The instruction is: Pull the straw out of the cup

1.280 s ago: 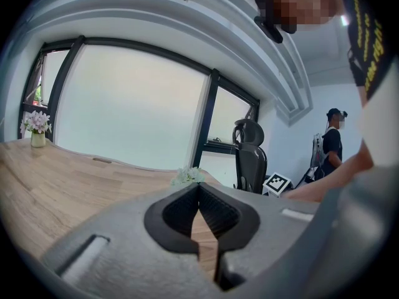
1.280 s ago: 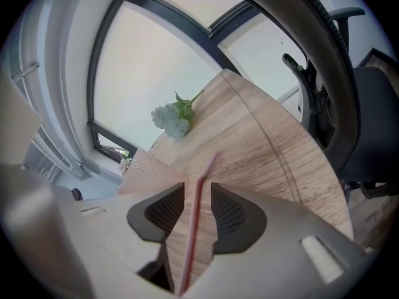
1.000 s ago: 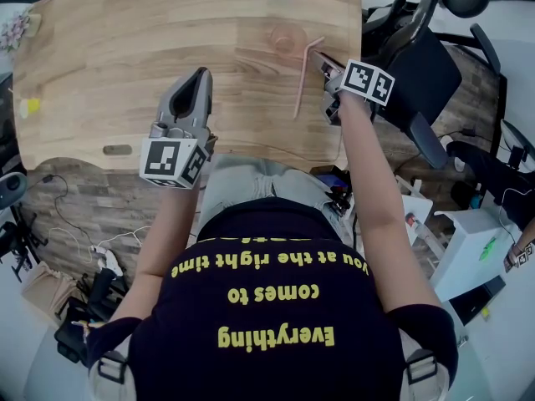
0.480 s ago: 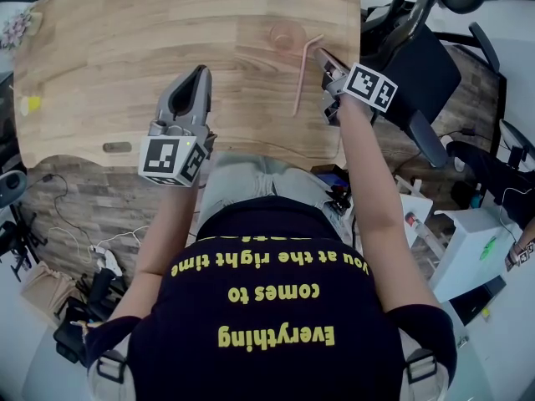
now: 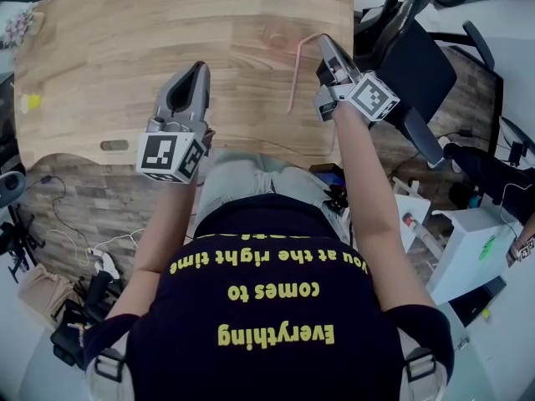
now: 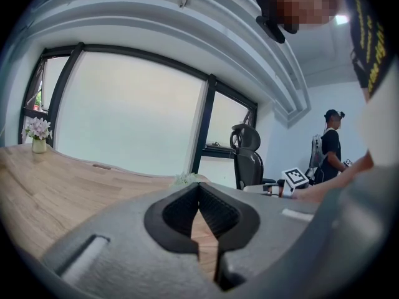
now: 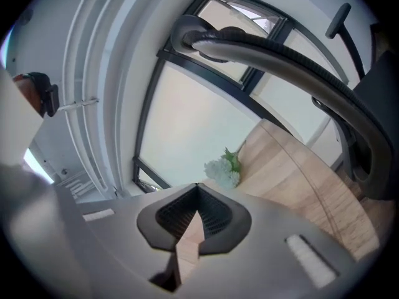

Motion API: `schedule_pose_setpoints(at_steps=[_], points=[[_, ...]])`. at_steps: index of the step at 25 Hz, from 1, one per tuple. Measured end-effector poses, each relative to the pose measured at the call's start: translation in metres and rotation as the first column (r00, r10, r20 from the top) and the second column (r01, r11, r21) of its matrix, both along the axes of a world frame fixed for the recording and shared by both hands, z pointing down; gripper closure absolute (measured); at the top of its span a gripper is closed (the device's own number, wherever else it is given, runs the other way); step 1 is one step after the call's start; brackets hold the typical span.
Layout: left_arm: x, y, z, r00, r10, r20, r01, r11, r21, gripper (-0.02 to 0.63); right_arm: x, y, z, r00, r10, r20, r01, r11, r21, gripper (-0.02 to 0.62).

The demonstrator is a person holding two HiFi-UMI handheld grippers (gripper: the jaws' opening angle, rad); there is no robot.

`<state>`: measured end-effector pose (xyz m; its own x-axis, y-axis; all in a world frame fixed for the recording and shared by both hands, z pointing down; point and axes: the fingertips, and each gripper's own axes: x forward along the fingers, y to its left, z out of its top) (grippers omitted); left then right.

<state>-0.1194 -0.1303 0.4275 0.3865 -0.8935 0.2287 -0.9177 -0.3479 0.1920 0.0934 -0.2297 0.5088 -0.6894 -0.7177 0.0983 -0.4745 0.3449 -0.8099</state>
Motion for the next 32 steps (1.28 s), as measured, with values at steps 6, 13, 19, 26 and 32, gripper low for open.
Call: schedule_pose_setpoints(at_steps=[6,13,19,26,32], points=[[0.000,0.001,-0.008,1.000,-0.002,0.001,0.002,1.000,0.020,0.606,0.010,0.003,-0.049,0.997,0.018,0.081,-0.034,0.981,0.192,0.589],[-0.004,0.004,-0.024,1.000,-0.014,0.001,0.014,0.998,0.056,0.606,0.021,0.016,-0.106,0.997,0.018,0.079,-0.045,0.932,0.360,0.589],[-0.008,0.008,-0.036,1.000,-0.017,0.005,0.017,0.997,0.079,0.606,0.031,0.026,-0.147,0.998,0.041,0.056,-0.062,0.891,0.450,0.589],[-0.010,0.016,-0.051,1.000,-0.015,0.011,0.014,0.994,0.112,0.606,0.043,0.046,-0.183,0.998,0.051,0.044,-0.067,0.849,0.524,0.589],[-0.013,0.022,-0.059,1.000,-0.016,0.014,0.014,0.992,0.127,0.606,0.044,0.065,-0.213,0.999,0.042,0.006,-0.037,0.805,0.593,0.589]])
